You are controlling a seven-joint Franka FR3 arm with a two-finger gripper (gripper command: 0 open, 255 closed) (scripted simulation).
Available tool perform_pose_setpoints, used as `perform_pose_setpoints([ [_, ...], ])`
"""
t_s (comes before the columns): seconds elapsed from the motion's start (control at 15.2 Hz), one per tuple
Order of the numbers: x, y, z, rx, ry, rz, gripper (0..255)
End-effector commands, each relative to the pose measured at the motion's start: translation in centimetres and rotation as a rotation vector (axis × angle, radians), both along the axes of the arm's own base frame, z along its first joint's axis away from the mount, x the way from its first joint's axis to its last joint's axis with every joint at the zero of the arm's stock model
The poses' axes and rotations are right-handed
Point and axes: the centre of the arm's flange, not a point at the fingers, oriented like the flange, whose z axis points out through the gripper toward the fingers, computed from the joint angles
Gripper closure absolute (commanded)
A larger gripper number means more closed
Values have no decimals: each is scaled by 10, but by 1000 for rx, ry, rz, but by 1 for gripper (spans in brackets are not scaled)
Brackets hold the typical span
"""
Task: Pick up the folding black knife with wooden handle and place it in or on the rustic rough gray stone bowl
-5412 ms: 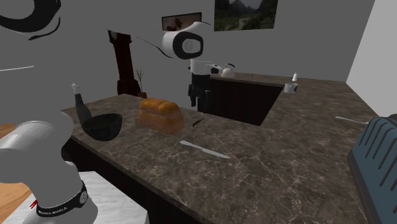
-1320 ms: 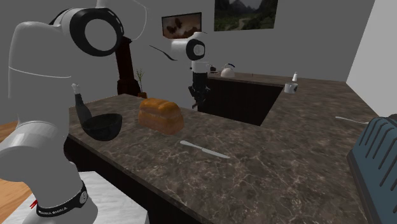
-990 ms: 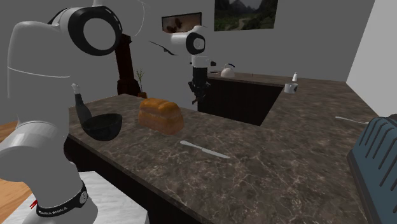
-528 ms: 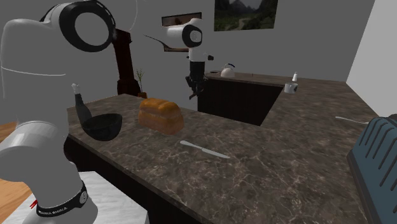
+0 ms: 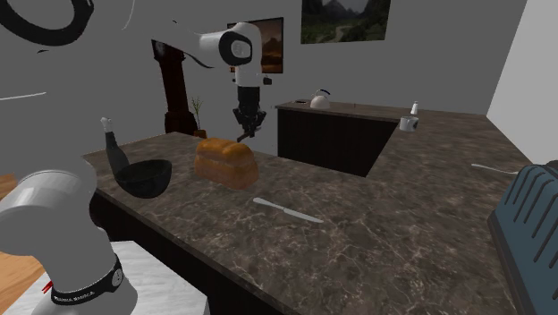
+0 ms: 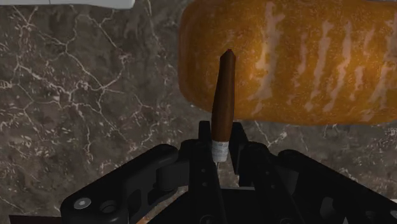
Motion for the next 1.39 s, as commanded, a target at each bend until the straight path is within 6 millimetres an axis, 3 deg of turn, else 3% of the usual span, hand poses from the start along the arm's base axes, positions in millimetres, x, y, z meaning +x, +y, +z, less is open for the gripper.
perform_pose_setpoints([
  [0.0,-25,-8,0,0,0,-1,255],
  [1.32,-278,-82,3,0,0,-1,255],
])
